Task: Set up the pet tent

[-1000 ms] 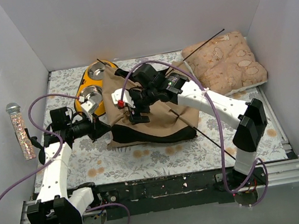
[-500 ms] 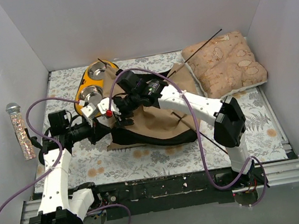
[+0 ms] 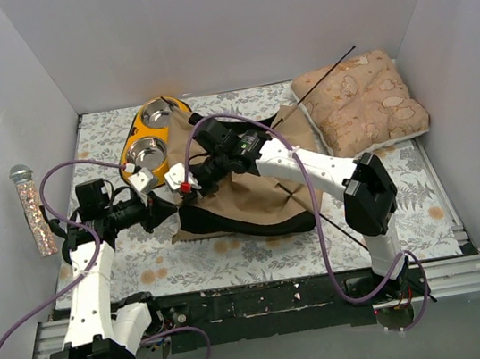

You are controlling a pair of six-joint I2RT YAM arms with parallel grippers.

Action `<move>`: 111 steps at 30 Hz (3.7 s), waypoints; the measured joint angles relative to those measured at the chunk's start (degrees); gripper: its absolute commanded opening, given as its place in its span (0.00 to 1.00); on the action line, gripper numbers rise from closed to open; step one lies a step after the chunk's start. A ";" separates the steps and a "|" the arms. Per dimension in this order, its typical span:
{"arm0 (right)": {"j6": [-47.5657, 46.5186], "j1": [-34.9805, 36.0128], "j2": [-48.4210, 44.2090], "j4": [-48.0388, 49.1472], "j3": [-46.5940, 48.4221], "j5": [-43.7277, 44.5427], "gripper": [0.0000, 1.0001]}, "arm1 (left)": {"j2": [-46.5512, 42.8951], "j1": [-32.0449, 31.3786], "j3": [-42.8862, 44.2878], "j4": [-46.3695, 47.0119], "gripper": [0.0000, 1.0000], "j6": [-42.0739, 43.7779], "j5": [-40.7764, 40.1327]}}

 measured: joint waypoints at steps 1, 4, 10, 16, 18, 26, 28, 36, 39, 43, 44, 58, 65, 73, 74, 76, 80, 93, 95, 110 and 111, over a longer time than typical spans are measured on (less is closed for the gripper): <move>-0.22 -0.13 -0.37 0.35 -0.44 -0.33 0.30 | -0.02 0.11 0.00 0.00 0.00 0.35 0.42; 0.04 -0.92 -1.55 0.17 -1.44 0.04 0.62 | -0.26 0.79 0.00 -0.33 0.00 1.31 1.49; 2.27 -3.91 -3.67 2.14 -3.10 -0.33 0.70 | -0.31 1.31 0.00 -0.87 0.00 1.46 3.48; 4.17 -1.77 -4.11 5.29 -3.13 -0.92 0.70 | -0.31 1.46 0.00 -1.33 0.00 1.55 4.68; 4.24 -0.70 -4.11 5.42 -3.10 -1.62 0.70 | -0.31 1.46 0.00 -1.40 0.00 1.31 4.87; 3.52 1.05 -3.80 5.38 -3.02 -3.63 0.54 | -0.42 2.23 0.00 -0.59 0.00 -1.09 7.43; 3.32 1.05 -3.28 5.42 -2.99 -3.28 0.50 | -0.52 2.45 0.02 -0.61 0.00 -1.42 8.17; 3.74 1.11 -0.96 4.61 -2.16 -1.73 0.01 | -0.76 3.41 0.04 0.07 0.14 -2.58 9.79; 3.89 1.16 -0.96 4.39 -1.86 -0.83 0.01 | -0.66 3.48 0.13 1.27 0.58 -4.26 9.79; 3.91 1.27 -0.96 3.91 -0.50 2.01 0.01 | 0.79 4.68 4.22 3.26 0.98 -10.95 11.28; 3.91 1.18 -0.94 3.58 0.13 2.45 0.01 | 0.98 5.68 5.75 4.70 0.98 -13.18 11.37; 18.14 -8.50 4.26 1.99 21.16 4.50 0.01 | 16.35 24.17 6.97 65.88 0.98 -66.82 18.27; 19.45 -8.57 1.60 1.95 24.96 3.98 0.01 | 15.23 26.36 7.85 57.96 0.98 -56.63 24.59; 20.37 -8.76 -0.24 2.38 24.59 3.61 0.01 | 5.77 21.79 3.54 49.75 0.92 -40.57 26.29; 20.46 -8.76 -0.35 2.62 24.37 3.37 0.01 | 5.07 20.90 2.38 48.78 0.91 -38.91 25.92; 20.61 -8.76 -1.31 3.58 22.84 2.93 0.01 | 4.39 19.02 0.57 47.25 0.89 -35.78 25.40; 21.07 -9.01 -4.46 4.39 19.28 1.64 0.01 | 4.37 15.19 -1.75 45.90 0.81 -31.01 24.00; 23.82 -9.31 -7.61 6.16 19.37 -0.98 0.01 | 4.26 9.99 -10.08 71.43 0.69 -46.25 16.39; 24.13 -9.35 -7.61 6.19 19.45 -1.18 0.01 | 4.55 9.77 -10.05 75.73 0.69 -49.51 15.52; 24.79 -10.14 -7.56 5.68 20.17 -1.92 0.01 | 10.47 5.14 -12.02 91.89 0.00 -64.98 11.47; 24.39 -10.32 -7.54 5.29 20.46 -1.88 0.01 | 10.67 5.14 -11.67 91.30 0.00 -64.78 11.65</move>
